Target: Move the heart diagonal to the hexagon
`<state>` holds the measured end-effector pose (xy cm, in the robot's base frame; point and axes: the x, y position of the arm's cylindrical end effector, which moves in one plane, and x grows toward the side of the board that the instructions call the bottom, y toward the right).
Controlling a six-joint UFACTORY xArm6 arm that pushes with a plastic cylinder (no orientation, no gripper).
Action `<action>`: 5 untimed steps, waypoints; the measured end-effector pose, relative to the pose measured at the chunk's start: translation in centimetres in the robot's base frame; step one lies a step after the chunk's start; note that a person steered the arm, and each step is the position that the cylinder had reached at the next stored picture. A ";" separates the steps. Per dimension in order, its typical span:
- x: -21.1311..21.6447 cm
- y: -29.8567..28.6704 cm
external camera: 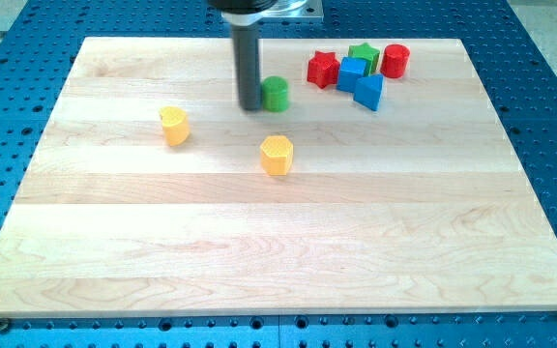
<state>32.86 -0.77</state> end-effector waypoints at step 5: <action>8.3 -21.1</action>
<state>41.19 -21.86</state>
